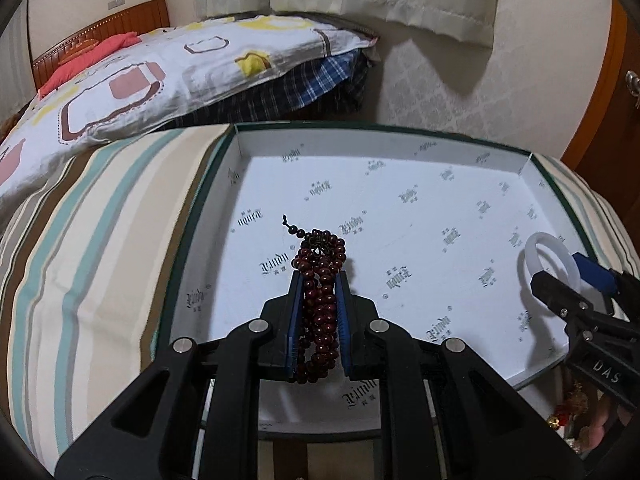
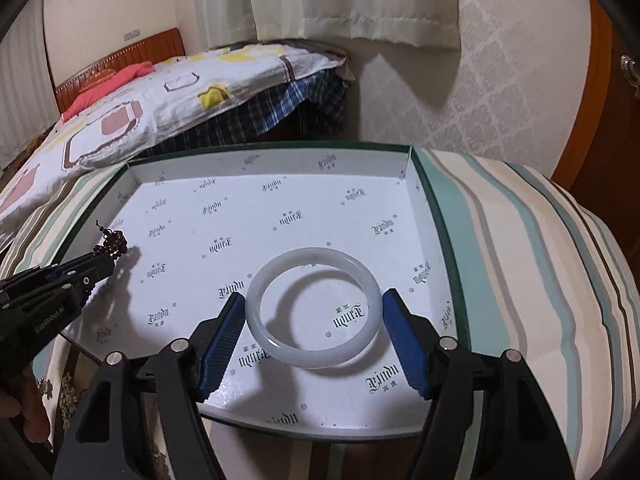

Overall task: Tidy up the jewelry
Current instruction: 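Carry bracelet and bangle into the green box and open both tools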

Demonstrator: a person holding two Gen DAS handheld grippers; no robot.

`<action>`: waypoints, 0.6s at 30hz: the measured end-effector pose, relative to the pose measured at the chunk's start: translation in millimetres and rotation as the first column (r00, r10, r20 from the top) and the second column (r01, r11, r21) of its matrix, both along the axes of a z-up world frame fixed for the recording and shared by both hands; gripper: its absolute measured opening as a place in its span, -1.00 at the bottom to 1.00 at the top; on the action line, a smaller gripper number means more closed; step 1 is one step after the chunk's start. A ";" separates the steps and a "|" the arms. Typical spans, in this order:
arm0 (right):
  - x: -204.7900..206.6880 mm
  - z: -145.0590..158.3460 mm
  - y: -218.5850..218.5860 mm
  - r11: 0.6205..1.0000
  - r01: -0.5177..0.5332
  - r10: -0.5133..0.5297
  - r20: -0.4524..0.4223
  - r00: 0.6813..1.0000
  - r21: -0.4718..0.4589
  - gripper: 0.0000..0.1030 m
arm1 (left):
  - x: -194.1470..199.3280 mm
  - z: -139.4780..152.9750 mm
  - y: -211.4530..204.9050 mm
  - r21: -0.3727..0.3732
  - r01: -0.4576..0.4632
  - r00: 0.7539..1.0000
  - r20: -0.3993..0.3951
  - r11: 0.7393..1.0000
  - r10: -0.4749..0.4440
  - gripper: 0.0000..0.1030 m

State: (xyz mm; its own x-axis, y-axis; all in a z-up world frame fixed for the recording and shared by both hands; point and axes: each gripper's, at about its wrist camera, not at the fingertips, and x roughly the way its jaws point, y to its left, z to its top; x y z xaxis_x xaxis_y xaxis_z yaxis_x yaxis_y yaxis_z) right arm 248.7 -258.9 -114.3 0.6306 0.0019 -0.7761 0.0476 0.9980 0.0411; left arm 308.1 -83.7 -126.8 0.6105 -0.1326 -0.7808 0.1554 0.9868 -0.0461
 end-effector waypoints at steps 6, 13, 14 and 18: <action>7.5 -6.6 -1.4 1.000 -0.003 0.003 -0.060 0.998 -0.004 0.33 | 3.5 -6.8 -6.4 0.028 0.012 1.000 -0.007 1.000 -0.012 -0.68; 10.1 -9.2 0.0 1.000 -0.011 0.009 -0.086 0.996 -0.027 0.34 | 2.3 -7.4 -12.2 0.048 0.029 0.999 0.013 0.998 -0.030 -0.52; 10.2 -9.3 0.0 1.000 -0.012 0.010 -0.087 0.996 -0.028 0.34 | 2.2 -7.3 -12.1 0.050 0.028 1.000 0.012 0.998 -0.029 -0.52; 11.0 -9.7 0.4 0.999 -0.015 0.012 -0.091 0.996 -0.033 0.34 | 3.9 -7.3 -11.6 0.041 0.028 1.000 0.008 0.999 -0.029 -0.34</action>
State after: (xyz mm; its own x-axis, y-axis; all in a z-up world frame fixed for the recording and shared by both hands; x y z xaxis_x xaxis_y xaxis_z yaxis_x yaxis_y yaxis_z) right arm 259.8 -258.6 -124.0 0.5575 -0.0173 -0.8300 0.0360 0.9993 0.0033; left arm 312.1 -95.3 -134.0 0.6138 -0.1186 -0.7805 0.1838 0.9829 -0.0048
